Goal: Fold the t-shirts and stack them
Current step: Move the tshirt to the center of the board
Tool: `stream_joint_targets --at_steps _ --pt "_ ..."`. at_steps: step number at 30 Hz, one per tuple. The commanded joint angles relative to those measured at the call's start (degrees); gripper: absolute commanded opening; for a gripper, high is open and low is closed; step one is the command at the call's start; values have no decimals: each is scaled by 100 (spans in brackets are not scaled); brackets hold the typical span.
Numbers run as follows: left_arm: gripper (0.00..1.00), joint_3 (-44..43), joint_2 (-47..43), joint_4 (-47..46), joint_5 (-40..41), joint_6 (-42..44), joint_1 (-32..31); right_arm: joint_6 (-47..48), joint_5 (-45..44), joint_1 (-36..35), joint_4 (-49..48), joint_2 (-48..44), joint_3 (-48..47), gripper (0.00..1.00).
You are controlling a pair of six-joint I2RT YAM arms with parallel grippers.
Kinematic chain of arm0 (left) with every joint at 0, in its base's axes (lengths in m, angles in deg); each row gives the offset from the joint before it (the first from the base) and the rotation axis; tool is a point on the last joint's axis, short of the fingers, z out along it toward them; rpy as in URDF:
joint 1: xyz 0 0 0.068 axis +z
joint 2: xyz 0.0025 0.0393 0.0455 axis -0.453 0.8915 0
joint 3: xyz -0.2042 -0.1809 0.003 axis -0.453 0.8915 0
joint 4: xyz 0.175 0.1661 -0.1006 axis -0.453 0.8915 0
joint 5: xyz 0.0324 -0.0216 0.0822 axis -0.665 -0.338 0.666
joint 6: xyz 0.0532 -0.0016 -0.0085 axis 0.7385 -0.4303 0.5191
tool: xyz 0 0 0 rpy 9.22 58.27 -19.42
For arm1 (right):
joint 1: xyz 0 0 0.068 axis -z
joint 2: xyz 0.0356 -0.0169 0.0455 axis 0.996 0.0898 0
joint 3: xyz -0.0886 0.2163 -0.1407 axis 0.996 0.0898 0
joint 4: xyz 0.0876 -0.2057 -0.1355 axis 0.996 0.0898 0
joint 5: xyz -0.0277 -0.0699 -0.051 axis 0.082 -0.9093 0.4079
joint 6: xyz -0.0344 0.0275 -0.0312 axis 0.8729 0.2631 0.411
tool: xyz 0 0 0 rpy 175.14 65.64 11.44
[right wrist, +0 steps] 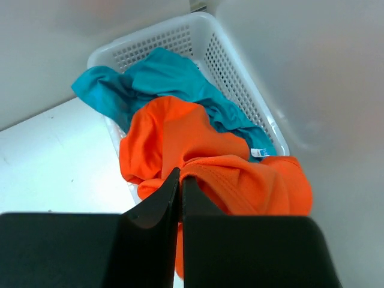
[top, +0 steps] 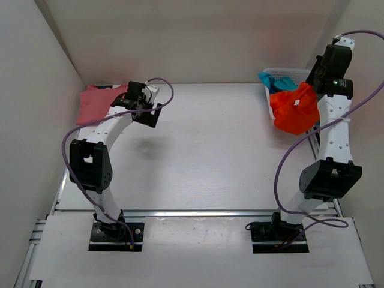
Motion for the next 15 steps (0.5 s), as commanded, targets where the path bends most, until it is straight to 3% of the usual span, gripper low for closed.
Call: stream_joint_targets --at_steps 1,3,7,11,13,15 --pt "98 154 -371 23 -156 -79 -12 -10 147 -121 -168 77 -832 0" --pt "98 197 -397 22 -191 -175 58 339 24 -463 -552 -97 -985 0" --pt "99 66 -371 75 -376 -307 312 1385 -555 -1947 -1833 -703 -1055 0" --pt "99 -75 -353 145 -481 -387 523 2877 -1092 -3808 -3566 -1231 -215 0" --pt "99 -127 -353 128 -560 -447 611 3057 -1216 -4207 -4122 -1302 112 0" --pt "99 -145 -397 128 -543 -465 664 2830 -1207 -4253 -4053 -1381 410 0"
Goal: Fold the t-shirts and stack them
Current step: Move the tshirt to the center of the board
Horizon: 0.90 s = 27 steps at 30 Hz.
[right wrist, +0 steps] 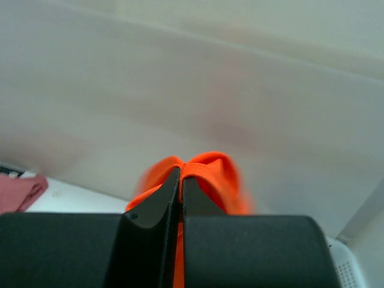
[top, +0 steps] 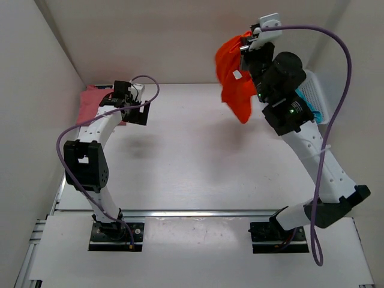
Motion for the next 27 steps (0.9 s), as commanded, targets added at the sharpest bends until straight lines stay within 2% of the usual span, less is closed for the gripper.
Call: stream_joint_targets --at_steps 1,3,7,10,11,12,14,17,21,24,27 --pt "99 -211 -319 34 -195 -120 72 192 -482 123 -1022 -258 325 1" --pt "99 -219 -362 -1 -169 -103 107 -738 -166 385 -661 -346 683 0" --pt "98 -193 -450 8 -169 -41 160 -1409 90 518 -284 -486 1563 0" --pt "99 -167 -441 25 -169 38 143 -2681 729 747 69 -513 2440 0" --pt "99 -149 -433 -1 -143 134 160 -2833 1045 826 -43 -539 2678 4" --pt "99 -132 -424 16 -169 117 125 -3095 1396 861 -132 -522 3011 10" --pt "99 -96 -372 52 -213 196 125 -3308 1862 1045 -63 -390 3392 43" --pt "98 9 -406 192 -283 397 55 -3511 2434 1370 655 49 3287 58" --pt "97 377 -739 490 -704 1143 -322 -3450 2648 1617 1010 59 3453 58" --pt "96 545 -960 833 -1020 1548 -1007 -3406 2656 1775 1071 -126 3796 53" --pt "95 843 -1048 1115 -1057 1935 -2331 -3458 2805 1951 1282 -127 4069 53"
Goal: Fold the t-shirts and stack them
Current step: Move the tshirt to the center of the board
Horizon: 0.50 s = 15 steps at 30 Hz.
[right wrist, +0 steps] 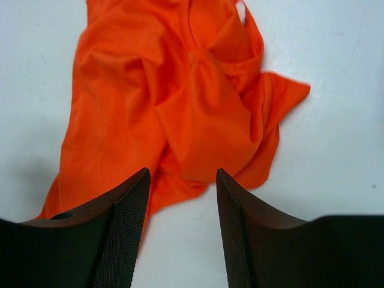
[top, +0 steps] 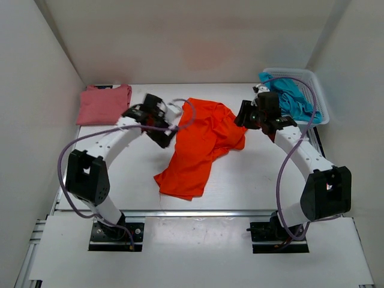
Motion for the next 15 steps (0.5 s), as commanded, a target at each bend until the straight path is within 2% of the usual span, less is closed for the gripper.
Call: stream_joint_targets --at_steps 1,3,6,10,14,15 --pt "96 323 -421 466 -453 780 -1299 -151 327 111 270 -181 259 54" --pt "97 675 -473 379 -348 781 -2211 -134 275 120 376 -216 444 55" --pt "99 947 -238 28 -479 624 -2854 -169 239 76 368 -427 769 55" --pt "99 870 298 -210 -348 561 -3401 -371 231 111 166 -840 1489 57" --pt "98 878 730 -509 91 430 -3604 -556 169 120 69 -1165 1903 60" --pt "94 852 826 -562 179 395 -3595 -599 117 94 25 -1200 1991 60"
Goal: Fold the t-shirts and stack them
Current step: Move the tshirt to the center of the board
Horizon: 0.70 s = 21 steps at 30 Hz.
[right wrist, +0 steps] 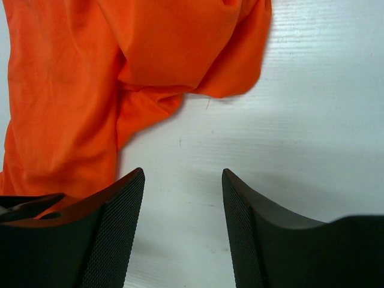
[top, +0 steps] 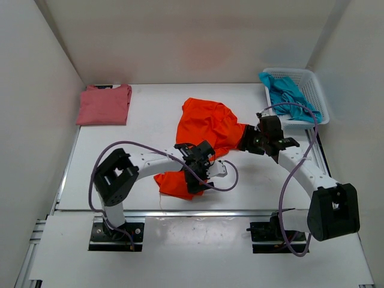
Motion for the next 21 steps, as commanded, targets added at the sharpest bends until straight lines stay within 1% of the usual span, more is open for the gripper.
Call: stream_joint_targets --at_steps 1,2,3,4,5,6,8,9,10,11,13,15,18,20,21 --pt "86 -10 145 -398 411 -141 -39 -237 -17 71 -264 -221 203 61" --pt "77 43 180 -529 507 -176 13 -246 1 72 -299 -195 230 62" --pt "72 70 207 -574 543 -229 48 -246 10 98 -316 -160 239 63" --pt "65 148 163 -592 578 -203 101 -237 10 116 -282 -116 257 63" --pt "55 210 198 -557 657 -168 119 -228 62 116 -403 -11 248 64" --pt "49 176 181 -513 623 -142 154 -220 63 99 -465 24 213 66" --pt "16 141 181 -469 588 -159 259 -123 133 107 -544 252 117 67" --pt "11 106 180 -391 544 -220 303 -71 107 90 -554 462 3 68" --pt "3 70 120 -364 517 -247 373 -18 124 124 -554 673 -146 69" --pt "0 -26 67 -242 465 -273 452 0 98 142 -493 936 -295 70" --pt "0 -245 -82 -119 325 -396 593 79 203 169 -510 1341 -629 72" --pt "0 -587 -232 -21 96 -528 760 123 168 221 -449 1702 -929 81" --pt "2 -948 -469 234 -238 -555 1050 193 308 265 -378 2265 -1369 89" --pt "3 -1002 -593 330 -440 -537 1138 272 318 239 -369 2642 -1667 89" --pt "2 -933 -636 383 -510 -572 1208 316 352 196 -378 2722 -1729 87"
